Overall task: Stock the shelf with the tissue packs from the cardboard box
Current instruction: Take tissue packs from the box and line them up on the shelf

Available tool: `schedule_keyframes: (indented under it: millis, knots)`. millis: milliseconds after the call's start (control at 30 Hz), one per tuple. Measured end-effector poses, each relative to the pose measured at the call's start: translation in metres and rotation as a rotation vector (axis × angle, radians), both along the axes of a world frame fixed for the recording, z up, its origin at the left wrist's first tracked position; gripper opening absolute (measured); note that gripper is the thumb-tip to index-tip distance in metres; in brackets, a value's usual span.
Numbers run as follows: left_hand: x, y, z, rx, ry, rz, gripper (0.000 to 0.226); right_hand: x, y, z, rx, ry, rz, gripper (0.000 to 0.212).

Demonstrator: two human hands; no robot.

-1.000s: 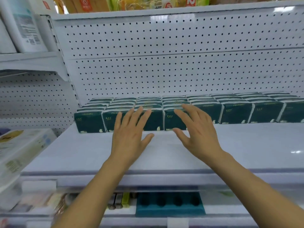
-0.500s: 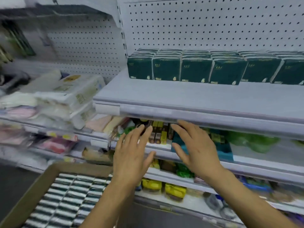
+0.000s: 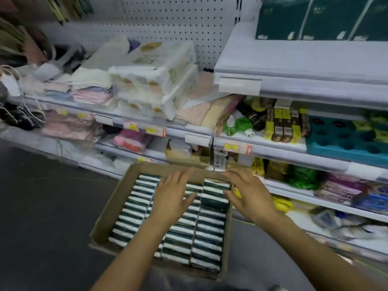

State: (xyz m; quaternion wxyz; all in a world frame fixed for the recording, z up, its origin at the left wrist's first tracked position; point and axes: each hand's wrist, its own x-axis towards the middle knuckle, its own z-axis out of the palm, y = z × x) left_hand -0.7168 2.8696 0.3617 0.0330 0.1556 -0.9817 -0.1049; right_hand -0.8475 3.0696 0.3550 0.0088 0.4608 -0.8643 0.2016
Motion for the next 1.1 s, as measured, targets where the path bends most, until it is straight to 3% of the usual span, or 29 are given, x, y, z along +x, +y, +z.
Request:
schedule_keyframes:
  millis: [233,600,900,1000,1100]
  knots:
    - [0.015,-0.043,-0.09,0.175,-0.182,-0.061,0.066,0.021,-0.027,-0.075,0.202,-0.151,-0.108,0.042]
    - [-0.061,-0.025,-0.197,0.361,-0.23,-0.087,0.057,-0.039,-0.059,-0.167,0.403,-0.042,-0.161,0.034]
    - [-0.065,-0.024,-0.216,0.281,-0.243,-0.085,0.039,-0.049,-0.083,-0.19,0.656,0.05,-0.115,0.04]
    - [-0.058,-0.03,-0.208,0.321,-0.218,-0.068,0.035,-0.048,-0.085,-0.185,0.623,0.035,-0.131,0.033]
    - [-0.044,-0.039,-0.187,0.491,-0.167,0.036,0.033,-0.042,-0.076,-0.164,0.456,-0.071,-0.191,0.033]
